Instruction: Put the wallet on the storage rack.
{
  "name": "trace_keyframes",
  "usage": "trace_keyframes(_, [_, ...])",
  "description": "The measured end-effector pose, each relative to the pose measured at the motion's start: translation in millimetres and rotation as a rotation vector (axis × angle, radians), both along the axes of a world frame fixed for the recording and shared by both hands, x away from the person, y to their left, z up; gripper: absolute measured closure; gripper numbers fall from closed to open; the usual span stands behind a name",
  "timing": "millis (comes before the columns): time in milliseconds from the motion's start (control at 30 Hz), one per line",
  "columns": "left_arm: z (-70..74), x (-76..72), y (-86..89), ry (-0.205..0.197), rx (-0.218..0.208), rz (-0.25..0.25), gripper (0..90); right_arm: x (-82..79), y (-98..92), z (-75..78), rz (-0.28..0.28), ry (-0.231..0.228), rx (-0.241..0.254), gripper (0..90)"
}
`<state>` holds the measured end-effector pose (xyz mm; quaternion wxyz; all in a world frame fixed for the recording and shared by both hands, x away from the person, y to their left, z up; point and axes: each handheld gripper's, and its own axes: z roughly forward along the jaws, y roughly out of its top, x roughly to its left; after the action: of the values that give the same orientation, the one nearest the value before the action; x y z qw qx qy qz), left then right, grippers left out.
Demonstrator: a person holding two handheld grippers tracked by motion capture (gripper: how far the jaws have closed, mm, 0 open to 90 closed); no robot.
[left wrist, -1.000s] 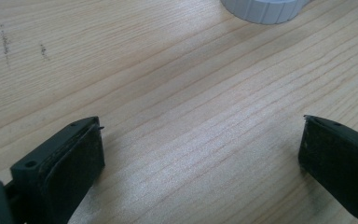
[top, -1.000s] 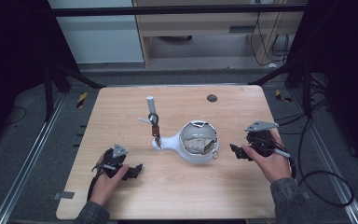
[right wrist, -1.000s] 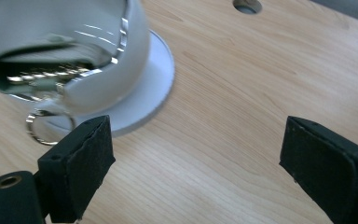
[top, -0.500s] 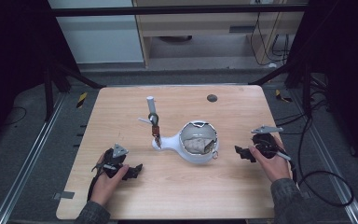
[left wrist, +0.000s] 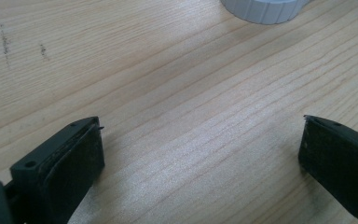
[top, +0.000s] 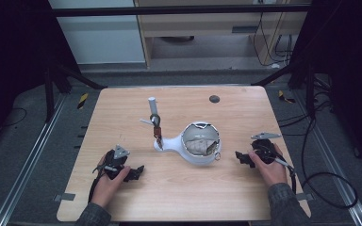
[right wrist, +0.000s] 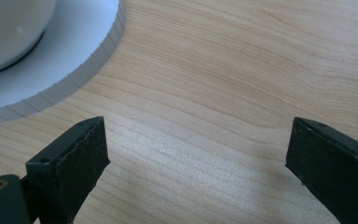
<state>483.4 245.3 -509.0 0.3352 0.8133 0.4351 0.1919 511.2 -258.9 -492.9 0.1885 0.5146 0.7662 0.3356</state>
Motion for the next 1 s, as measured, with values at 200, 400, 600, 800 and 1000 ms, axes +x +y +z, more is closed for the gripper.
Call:
trace_keyframes(200, [0.0,0.1,0.0,0.000,0.000,-0.001,0.0,0.5,-2.3,-7.2,-0.033,-0.018,-0.014,6.1])
trace_keyframes(400, [0.0,0.2,0.1,0.000,0.001,-0.001,0.0,1.4,-0.9,-9.4,-0.048,-0.029,-0.017,6.2])
trace_keyframes(600, [0.1,0.7,0.1,0.000,0.001,-0.004,0.0,2.2,0.2,-13.2,-0.060,-0.034,-0.011,5.8])
trace_keyframes(800, [0.0,1.0,-0.1,-0.001,0.001,-0.003,0.0,0.1,3.4,-16.1,-0.073,-0.039,-0.001,5.3])
trace_keyframes(1000, [-0.1,1.1,-0.3,0.000,-0.002,-0.001,0.0,-5.1,5.5,-19.0,-0.082,-0.046,-0.014,3.3])
